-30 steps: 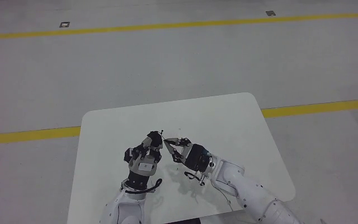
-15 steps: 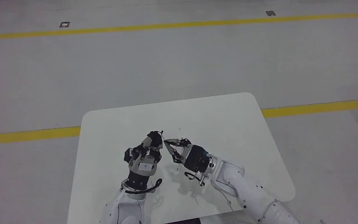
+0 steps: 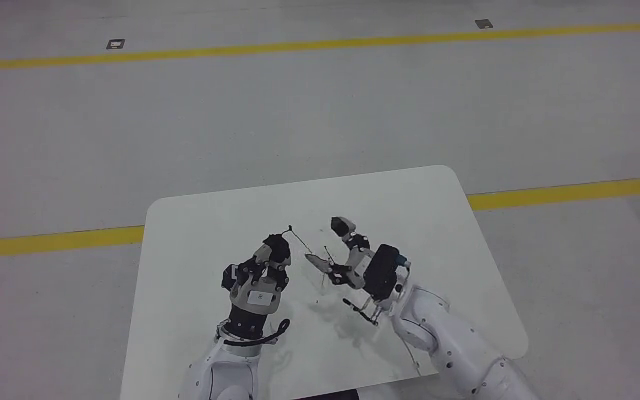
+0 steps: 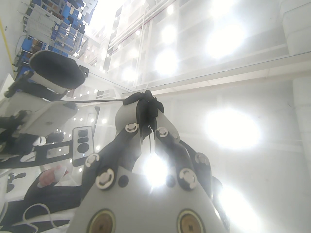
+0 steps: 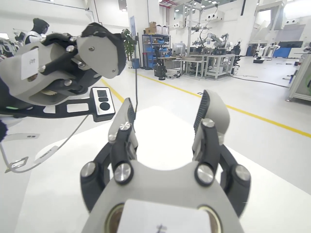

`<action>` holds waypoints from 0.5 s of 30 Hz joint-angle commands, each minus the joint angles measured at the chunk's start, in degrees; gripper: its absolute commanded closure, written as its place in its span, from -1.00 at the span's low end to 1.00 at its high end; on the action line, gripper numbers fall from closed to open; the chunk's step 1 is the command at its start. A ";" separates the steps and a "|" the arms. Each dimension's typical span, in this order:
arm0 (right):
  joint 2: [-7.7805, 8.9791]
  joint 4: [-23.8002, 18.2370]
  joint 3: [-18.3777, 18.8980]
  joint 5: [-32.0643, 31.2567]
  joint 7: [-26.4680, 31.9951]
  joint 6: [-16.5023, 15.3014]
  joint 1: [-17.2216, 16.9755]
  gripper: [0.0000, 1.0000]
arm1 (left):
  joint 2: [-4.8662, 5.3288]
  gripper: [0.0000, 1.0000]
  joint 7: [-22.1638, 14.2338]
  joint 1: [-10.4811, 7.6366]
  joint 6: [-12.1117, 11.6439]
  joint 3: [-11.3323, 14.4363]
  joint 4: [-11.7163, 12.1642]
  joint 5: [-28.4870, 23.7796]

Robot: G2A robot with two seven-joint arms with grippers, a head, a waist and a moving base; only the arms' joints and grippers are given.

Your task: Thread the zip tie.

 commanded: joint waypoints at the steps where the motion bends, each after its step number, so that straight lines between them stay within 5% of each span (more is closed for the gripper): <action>1: 0.53 0.03 -0.12 2.65 -0.29 0.00 -0.35 -1.00 | 0.00 1.00 0.00 0.00 0.00 0.00 0.00 0.00; 15: 0.82 -0.06 -0.25 4.13 -0.70 0.00 -0.51 -1.00 | 0.00 1.00 0.00 0.00 0.00 0.00 0.00 0.00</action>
